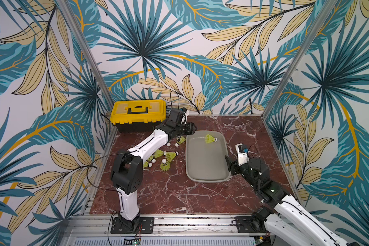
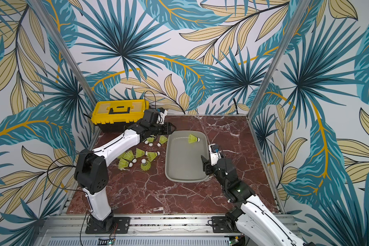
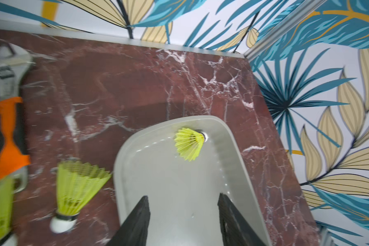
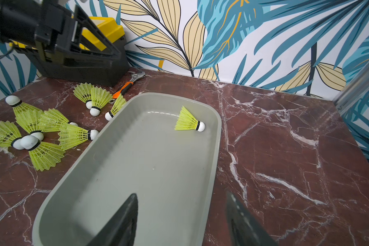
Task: Put the shuttlecocks into the storage box
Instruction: Pick up the shuttlecock at the center of the board.
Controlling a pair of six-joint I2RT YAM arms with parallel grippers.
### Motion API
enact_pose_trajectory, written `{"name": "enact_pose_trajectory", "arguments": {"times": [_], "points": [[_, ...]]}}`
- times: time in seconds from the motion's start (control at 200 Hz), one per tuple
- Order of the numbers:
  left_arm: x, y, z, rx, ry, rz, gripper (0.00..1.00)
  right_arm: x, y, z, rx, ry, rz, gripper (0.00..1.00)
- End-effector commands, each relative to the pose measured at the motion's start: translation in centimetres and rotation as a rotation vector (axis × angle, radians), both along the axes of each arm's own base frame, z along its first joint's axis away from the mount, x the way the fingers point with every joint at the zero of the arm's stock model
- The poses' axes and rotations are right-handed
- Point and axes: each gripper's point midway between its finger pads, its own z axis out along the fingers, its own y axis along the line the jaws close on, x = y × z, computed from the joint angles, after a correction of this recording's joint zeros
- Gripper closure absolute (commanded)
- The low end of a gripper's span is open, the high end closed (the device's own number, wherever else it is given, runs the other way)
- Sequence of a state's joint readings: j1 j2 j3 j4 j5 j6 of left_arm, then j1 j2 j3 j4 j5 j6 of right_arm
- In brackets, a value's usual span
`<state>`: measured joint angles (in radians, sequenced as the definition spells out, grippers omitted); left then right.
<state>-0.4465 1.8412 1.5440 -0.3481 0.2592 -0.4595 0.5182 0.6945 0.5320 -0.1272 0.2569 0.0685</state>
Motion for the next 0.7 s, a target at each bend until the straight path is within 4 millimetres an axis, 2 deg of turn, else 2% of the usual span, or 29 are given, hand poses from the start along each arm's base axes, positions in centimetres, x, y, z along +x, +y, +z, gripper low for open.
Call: {"name": "enact_pose_trajectory", "arguments": {"times": [0.0,0.135,0.381,0.696], "points": [[-0.8,3.4,-2.7,0.162,0.014,0.026,0.43,0.0,-0.8,-0.5,-0.009,0.032,-0.051,0.34],[-1.0,5.6,-4.6,0.312,0.019,0.009,0.38,0.1,-0.7,-0.6,-0.024,0.044,-0.047,0.34],[-1.1,7.9,-8.1,0.509,0.068,-0.047,0.33,0.1,-0.7,-0.5,-0.022,0.04,-0.044,0.34],[0.1,8.3,-12.2,0.548,0.157,-0.118,0.32,0.1,-0.7,-0.7,-0.02,0.048,-0.045,0.34]]}}
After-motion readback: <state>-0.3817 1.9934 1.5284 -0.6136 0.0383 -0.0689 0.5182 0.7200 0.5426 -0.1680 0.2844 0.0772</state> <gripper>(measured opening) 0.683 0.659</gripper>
